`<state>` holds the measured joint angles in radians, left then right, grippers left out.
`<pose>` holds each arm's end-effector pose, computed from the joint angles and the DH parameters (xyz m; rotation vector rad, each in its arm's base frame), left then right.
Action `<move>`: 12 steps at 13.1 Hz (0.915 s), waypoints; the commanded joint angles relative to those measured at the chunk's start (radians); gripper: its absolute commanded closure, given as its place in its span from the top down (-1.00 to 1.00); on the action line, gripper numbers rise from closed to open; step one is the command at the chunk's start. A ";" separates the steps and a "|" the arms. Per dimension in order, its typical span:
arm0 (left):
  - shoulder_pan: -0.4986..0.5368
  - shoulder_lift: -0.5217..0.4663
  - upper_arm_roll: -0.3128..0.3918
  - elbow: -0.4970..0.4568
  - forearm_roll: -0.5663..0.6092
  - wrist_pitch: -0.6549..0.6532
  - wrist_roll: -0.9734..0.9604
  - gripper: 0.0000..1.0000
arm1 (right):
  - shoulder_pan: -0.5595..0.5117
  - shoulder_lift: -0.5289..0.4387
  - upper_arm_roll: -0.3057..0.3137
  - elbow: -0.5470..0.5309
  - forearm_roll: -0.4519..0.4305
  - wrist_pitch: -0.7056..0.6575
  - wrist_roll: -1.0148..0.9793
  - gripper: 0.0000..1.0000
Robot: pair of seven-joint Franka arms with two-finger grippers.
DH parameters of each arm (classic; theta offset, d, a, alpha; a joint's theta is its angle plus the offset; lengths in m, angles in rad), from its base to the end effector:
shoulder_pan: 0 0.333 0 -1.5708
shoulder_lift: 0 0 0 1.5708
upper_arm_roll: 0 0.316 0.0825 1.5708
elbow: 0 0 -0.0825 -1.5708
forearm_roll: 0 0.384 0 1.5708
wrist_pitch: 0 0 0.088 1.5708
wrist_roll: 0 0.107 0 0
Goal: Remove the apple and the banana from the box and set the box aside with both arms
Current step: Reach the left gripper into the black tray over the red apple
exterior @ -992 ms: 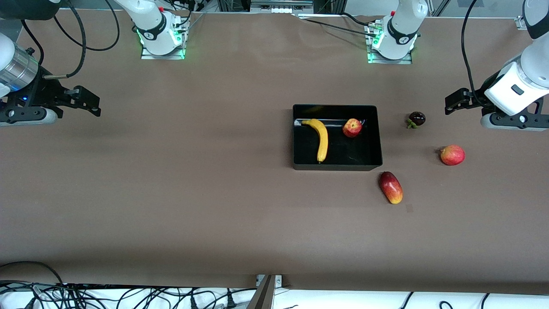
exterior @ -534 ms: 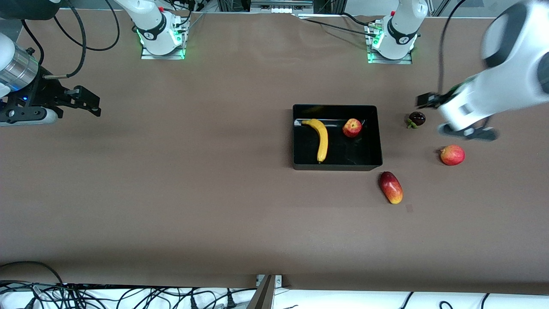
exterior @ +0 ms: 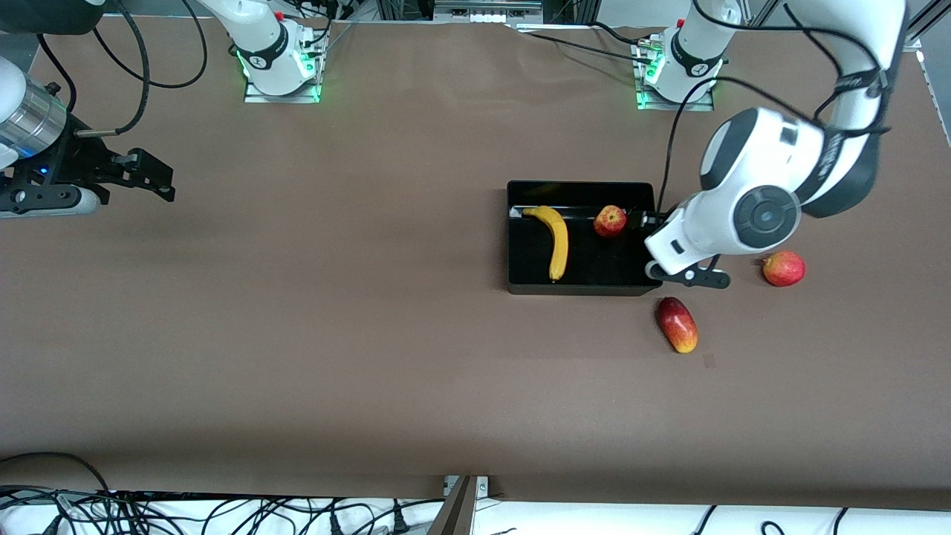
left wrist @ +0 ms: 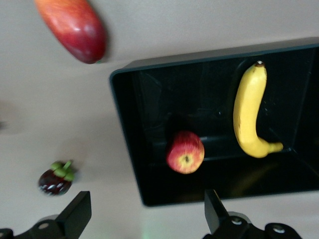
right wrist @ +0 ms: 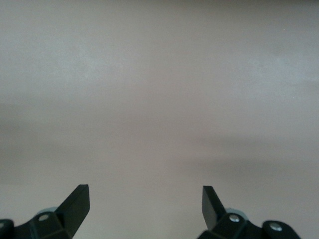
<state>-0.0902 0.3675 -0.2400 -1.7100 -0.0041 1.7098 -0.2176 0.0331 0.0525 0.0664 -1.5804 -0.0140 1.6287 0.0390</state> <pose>0.5804 -0.1870 0.3584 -3.0751 0.1713 0.5741 0.5723 0.0547 0.5954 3.1294 0.0959 -0.0052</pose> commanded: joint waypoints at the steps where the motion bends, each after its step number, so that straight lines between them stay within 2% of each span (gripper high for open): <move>1: -0.019 -0.024 0.002 -0.097 -0.005 0.085 -0.035 1.00 | -0.010 -0.005 0.010 0.008 0.000 -0.010 -0.008 1.00; 3: -0.055 -0.022 0.002 -0.121 -0.004 0.094 -0.066 1.00 | -0.010 -0.005 0.010 0.007 -0.001 -0.010 -0.008 1.00; 7: -0.118 -0.041 -0.018 -0.233 0.004 0.171 -0.144 1.00 | -0.010 -0.005 0.010 0.008 0.000 -0.009 -0.008 1.00; 9: -0.114 -0.041 -0.018 -0.284 0.016 0.237 -0.128 1.00 | -0.010 -0.005 0.010 0.007 0.000 -0.009 -0.008 1.00; 12: -0.115 -0.004 -0.019 -0.336 0.076 0.237 -0.053 1.00 | -0.010 -0.005 0.010 0.008 0.000 -0.009 -0.008 1.00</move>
<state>-0.2105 0.3656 -0.2599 -1.9957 0.0460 1.9251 -0.3231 0.0331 0.0525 0.0664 -1.5803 -0.0140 1.6287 0.0390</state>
